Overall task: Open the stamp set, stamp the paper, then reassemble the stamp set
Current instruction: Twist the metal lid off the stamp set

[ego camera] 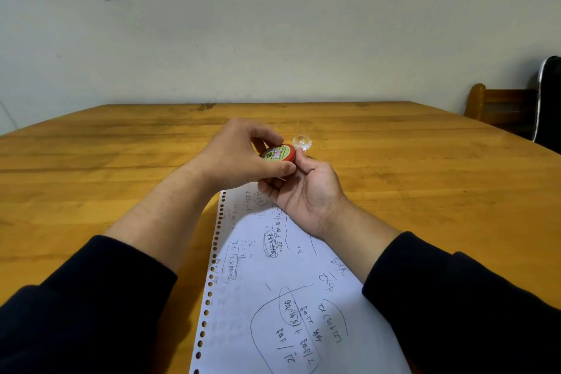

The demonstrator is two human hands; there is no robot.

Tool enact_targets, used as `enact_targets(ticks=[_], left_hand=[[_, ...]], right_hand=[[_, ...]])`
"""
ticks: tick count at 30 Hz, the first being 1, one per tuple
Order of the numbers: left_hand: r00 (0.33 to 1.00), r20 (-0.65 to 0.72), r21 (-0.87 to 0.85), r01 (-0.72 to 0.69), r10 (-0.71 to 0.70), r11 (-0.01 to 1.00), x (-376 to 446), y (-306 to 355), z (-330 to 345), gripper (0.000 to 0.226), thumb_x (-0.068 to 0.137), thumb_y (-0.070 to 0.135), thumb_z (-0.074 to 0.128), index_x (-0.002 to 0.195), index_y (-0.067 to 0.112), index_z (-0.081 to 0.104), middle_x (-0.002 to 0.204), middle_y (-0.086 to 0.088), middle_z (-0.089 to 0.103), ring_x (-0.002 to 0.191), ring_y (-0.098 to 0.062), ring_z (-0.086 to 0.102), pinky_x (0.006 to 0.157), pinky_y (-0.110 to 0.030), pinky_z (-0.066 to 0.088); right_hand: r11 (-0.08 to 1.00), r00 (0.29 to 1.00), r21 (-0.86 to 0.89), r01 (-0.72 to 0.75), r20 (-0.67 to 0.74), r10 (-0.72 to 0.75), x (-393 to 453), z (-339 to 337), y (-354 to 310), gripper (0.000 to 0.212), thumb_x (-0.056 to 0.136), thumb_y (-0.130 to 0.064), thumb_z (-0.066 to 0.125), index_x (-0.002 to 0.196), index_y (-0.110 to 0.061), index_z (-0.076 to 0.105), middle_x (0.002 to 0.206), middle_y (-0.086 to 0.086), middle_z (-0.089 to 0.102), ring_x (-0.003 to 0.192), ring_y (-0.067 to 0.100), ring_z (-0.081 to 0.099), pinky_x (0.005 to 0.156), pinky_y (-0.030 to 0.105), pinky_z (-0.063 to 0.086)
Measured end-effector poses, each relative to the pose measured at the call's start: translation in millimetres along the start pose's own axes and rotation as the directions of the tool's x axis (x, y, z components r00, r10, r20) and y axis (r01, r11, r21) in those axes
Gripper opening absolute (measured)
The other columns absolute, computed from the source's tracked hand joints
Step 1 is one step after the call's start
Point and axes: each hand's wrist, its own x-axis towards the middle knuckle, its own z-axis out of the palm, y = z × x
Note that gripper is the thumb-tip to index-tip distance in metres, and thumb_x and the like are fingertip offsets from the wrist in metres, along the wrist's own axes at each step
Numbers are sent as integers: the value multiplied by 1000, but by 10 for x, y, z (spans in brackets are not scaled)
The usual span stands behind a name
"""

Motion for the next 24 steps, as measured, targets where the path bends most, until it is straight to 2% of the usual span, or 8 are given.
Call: enact_targets(ticks=[2, 6, 10, 13, 17, 20, 24], left_hand=[[1000, 4, -8, 5, -5, 1000, 4, 6, -2, 45, 64, 32, 98, 103, 18, 81, 86, 8, 75, 57, 12, 61, 58, -6, 44], [1000, 7, -63, 24, -23, 998, 2, 17, -5, 39, 67, 30, 97, 100, 18, 82, 85, 1, 78, 55, 7, 60, 59, -15, 52], [1000, -2, -171, 19, -20, 985, 13, -4, -24, 24, 72, 24, 94, 93, 24, 83, 86, 3, 80, 74, -3, 68, 72, -26, 58], [998, -35, -274, 37, -48, 961, 24, -59, -39, 29, 71, 27, 93, 98, 22, 81, 93, 7, 81, 87, -4, 72, 81, -25, 59], [996, -47, -432, 53, -81, 900, 17, -106, -45, 44, 72, 32, 87, 111, 14, 78, 95, 7, 82, 86, -2, 75, 71, -21, 58], [989, -59, -473, 91, -134, 877, 20, -153, -62, 43, 82, 27, 84, 122, 19, 74, 103, 4, 82, 90, -4, 75, 72, -26, 58], [961, -82, -593, 165, -264, 788, 19, -271, -73, 44, 85, 22, 83, 127, 19, 71, 106, -2, 81, 90, -8, 75, 73, -32, 59]], right_hand=[[1000, 1000, 8, 6, 5, -7, -5, 7, 1, 49, 112, -38, 35, 121, 1, 64, 105, 18, 75, 89, 26, 72, 79, 41, 58], [1000, 1000, 15, 17, 7, -17, 6, 15, 2, 50, 112, -38, 34, 114, 1, 65, 104, 20, 73, 88, 27, 71, 83, 42, 57], [999, 999, 27, 33, 12, -34, 18, 14, -4, 50, 112, -39, 32, 111, -4, 68, 106, 19, 71, 89, 30, 68, 84, 43, 56], [999, 1000, 22, 26, 15, -27, 27, 7, -1, 53, 112, -42, 31, 117, -2, 66, 110, 21, 70, 88, 31, 68, 82, 42, 56], [1000, 1000, 8, 25, 16, -26, 42, -9, 0, 58, 112, -44, 30, 124, 5, 60, 105, 24, 71, 78, 29, 70, 75, 38, 57], [999, 999, 4, 32, 12, -32, 54, -29, 1, 63, 112, -44, 27, 122, 9, 60, 99, 27, 72, 75, 28, 71, 74, 38, 58], [1000, 999, -3, 29, 31, -29, 49, -41, 6, 64, 112, -45, 27, 115, 9, 61, 93, 25, 75, 71, 28, 75, 72, 37, 59]])
